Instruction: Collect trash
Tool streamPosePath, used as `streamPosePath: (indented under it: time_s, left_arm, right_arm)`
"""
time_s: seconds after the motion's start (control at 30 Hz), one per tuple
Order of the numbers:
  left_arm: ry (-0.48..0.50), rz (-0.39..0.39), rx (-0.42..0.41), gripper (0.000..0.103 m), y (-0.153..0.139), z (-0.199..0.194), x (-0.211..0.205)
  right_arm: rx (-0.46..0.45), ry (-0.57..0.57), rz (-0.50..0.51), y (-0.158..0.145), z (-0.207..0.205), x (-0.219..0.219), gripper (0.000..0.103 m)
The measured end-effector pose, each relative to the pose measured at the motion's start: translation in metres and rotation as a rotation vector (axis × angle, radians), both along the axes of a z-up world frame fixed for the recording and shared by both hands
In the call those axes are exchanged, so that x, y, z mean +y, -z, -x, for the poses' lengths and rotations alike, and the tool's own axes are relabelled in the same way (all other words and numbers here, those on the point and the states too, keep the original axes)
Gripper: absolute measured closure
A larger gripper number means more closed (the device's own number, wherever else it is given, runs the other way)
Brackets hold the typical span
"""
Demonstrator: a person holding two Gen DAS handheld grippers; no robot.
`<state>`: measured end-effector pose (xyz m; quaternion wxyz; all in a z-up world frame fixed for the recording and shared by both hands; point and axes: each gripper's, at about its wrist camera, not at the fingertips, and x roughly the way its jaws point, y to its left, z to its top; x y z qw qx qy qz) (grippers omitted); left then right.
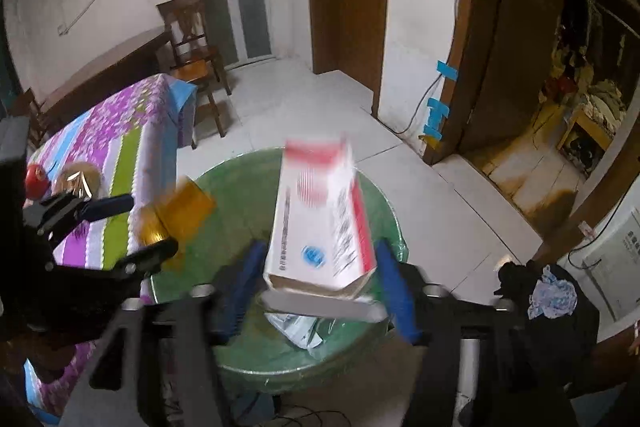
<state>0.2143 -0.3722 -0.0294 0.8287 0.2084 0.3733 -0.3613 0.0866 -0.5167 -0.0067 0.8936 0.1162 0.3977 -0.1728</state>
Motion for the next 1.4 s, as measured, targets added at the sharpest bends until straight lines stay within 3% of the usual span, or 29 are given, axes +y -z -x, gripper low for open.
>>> streamPosePath:
  time_s: [0.33,0.47,0.57,0.8,1.03,1.2,1.3,1.4]
  left_arm:
    - [-0.053,0.047,0.028,0.032,-0.010,0.005,0.017]
    - [-0.095,0.054,-0.005,0.025,-0.018,0.022,0.027]
    - [-0.111,0.092,-0.024,0.019,-0.026,0.042,0.045]
    - [-0.132,0.140,-0.081,0.009,-0.035,0.077,0.090]
    - [-0.175,0.218,-0.111,0.006,-0.049,0.101,0.143]
    - [-0.220,0.278,-0.194,0.006,-0.069,0.126,0.192]
    - [-0.299,0.329,-0.284,0.006,-0.085,0.142,0.237]
    - [-0.394,0.374,-0.316,0.006,-0.091,0.148,0.283]
  right_arm:
    - [-0.026,0.023,-0.012,0.001,0.008,-0.004,0.035]
    - [-0.055,0.040,0.001,-0.002,0.017,0.002,0.035]
    - [-0.112,0.065,0.055,-0.013,0.033,0.016,0.035]
    - [-0.287,0.118,0.099,-0.033,0.085,0.058,0.022]
    - [-0.350,0.114,0.180,-0.040,0.126,0.113,0.018]
    - [-0.372,0.114,0.236,-0.046,0.144,0.140,0.009]
    - [-0.407,0.098,0.231,-0.051,0.152,0.155,0.008]
    - [-0.437,0.052,0.194,-0.050,0.155,0.174,0.008]
